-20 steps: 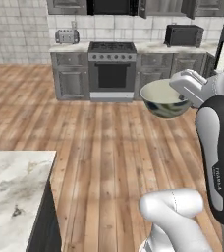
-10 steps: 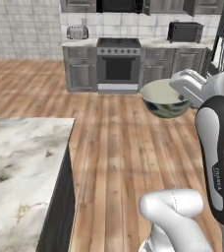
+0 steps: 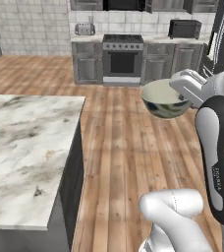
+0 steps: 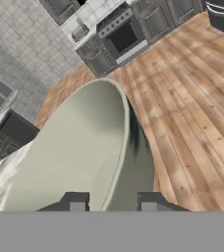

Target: Take the smaller bowl and place it next to the appetizer plate on the dining counter , and place the larger bowl next to the plate with cooked food.

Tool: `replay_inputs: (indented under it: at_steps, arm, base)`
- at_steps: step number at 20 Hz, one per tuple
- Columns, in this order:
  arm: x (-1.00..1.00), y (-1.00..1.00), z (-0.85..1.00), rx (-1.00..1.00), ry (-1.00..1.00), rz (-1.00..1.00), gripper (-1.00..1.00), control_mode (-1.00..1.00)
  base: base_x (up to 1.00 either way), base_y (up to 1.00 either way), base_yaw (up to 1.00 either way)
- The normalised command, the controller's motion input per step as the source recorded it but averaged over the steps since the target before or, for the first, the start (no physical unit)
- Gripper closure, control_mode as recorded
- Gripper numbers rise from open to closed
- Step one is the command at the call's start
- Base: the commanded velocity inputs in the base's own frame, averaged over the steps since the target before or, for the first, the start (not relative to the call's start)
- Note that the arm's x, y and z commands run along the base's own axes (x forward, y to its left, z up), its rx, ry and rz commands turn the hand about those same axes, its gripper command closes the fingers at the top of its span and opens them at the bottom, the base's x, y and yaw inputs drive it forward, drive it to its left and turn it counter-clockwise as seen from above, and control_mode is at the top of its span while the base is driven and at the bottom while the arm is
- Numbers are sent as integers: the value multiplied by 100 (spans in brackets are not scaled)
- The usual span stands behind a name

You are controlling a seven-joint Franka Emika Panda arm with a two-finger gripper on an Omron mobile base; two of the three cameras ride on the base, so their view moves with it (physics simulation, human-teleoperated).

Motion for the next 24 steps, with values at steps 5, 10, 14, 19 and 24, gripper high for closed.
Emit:
replay_inputs:
  at_steps: [5,10,14,19,24]
  arm:
    - [0,0,0,0,0,0,100,100]
    - [0,0,0,0,0,0,100,100]
    - [0,0,0,0,0,0,100,100]
    - [0,0,0,0,0,0,100,100]
    - [0,0,0,0,0,0,100,100]
  base:
    - [-100,56,0]
    - [-100,58,0]
    - [-100,67,0]
    - [-76,87,0]
    - [-32,100,0]
